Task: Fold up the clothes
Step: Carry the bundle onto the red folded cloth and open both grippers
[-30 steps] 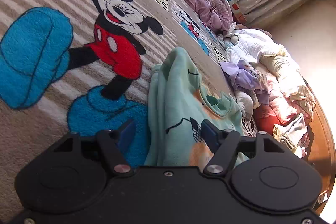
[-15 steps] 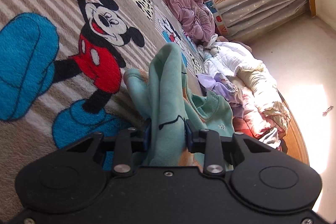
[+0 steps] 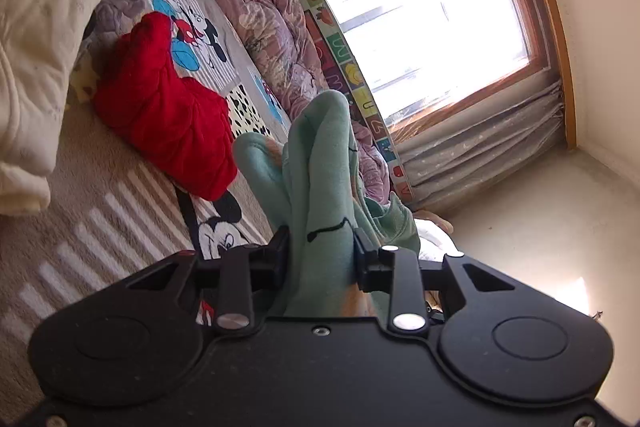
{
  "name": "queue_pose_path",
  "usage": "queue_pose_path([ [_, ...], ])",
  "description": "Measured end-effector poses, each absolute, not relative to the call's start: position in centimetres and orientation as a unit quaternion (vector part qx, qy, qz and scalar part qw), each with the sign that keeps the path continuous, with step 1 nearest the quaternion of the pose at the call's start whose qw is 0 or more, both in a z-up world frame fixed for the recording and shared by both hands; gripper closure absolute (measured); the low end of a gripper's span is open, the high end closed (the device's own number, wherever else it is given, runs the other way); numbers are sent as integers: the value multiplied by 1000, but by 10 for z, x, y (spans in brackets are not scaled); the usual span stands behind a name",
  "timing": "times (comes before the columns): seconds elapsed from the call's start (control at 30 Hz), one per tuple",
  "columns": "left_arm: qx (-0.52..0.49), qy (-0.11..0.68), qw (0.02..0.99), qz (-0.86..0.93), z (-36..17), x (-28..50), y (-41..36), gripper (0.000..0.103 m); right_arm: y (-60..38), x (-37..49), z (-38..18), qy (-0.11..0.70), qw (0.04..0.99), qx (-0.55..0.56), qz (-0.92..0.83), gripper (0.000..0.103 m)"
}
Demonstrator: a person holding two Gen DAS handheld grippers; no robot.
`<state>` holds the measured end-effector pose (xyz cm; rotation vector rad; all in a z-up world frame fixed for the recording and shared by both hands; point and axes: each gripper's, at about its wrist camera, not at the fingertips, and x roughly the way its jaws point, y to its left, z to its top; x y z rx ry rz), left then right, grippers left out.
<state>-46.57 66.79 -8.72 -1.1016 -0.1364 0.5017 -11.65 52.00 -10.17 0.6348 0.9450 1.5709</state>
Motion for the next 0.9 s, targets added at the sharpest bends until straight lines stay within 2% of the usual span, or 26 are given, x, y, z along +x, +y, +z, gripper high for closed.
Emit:
queue_pose_path([
  [0.27,-485,-84,822,286,-58,-465,755,73,636,-111,-86,395,518,290,701,62],
  [0.5,-449,-57,816,359,-58,-456,809,73,717,-101,-91,389,495,326,705,63],
  [0.53,-443,-40,811,381,-63,-453,817,72,726,-101,-97,391,494,329,704,63],
  [0.57,-434,0,797,420,-71,-445,825,66,735,-101,-104,394,492,331,702,63],
  [0.63,-426,69,767,475,-93,-431,836,64,756,-104,-130,415,520,298,685,63],
  [0.67,-423,93,757,490,-102,-425,839,56,767,-106,-148,437,539,270,667,63],
  [0.7,-413,92,762,490,-101,-423,836,56,778,-108,-169,465,559,238,644,64],
  [0.73,-403,93,766,492,-99,-421,833,56,778,-109,-182,468,568,237,634,67],
  [0.8,-395,101,764,499,-96,-419,830,55,769,-107,-188,463,560,259,636,67],
  [0.87,-394,104,761,505,-96,-421,830,49,763,-109,-177,447,579,243,637,65],
  [0.9,-393,106,759,508,-95,-421,829,48,761,-111,-170,437,591,230,638,60],
])
